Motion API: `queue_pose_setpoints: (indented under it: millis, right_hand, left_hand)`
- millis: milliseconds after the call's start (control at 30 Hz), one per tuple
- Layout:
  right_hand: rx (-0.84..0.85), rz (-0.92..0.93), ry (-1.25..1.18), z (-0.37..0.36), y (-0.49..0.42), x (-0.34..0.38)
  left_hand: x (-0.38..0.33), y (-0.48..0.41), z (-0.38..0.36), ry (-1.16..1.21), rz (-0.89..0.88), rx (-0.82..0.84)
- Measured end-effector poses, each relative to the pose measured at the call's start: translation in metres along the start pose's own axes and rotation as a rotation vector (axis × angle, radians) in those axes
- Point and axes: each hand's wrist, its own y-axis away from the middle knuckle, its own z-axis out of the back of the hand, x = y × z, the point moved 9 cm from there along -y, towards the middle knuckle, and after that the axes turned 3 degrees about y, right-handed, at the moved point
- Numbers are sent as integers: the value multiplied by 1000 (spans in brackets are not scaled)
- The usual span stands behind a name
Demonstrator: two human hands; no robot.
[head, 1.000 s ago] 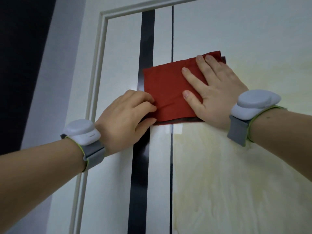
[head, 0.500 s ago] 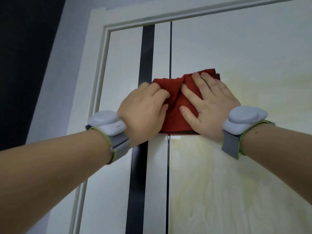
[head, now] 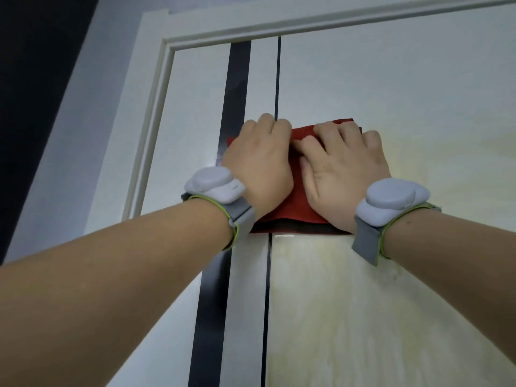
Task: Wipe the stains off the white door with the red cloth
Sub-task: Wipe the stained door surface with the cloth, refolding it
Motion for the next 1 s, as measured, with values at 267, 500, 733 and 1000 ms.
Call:
queue_pose_setpoints:
  millis: [267,500,733,1000]
  right_hand:
    - [-15,-30,-29,-7,10,-1]
    - [-20,-47,-52,-1,32,8]
    - [0,-54,-25,9,61,23]
    - [21,59,55,15,67,27]
  left_hand:
    - [5,36,-13,64,-145,-121]
    - [6,69,-22,56,-152,-12]
    - [2,104,-26,31,-196,37]
    - [7,111,-25,87,-229,99]
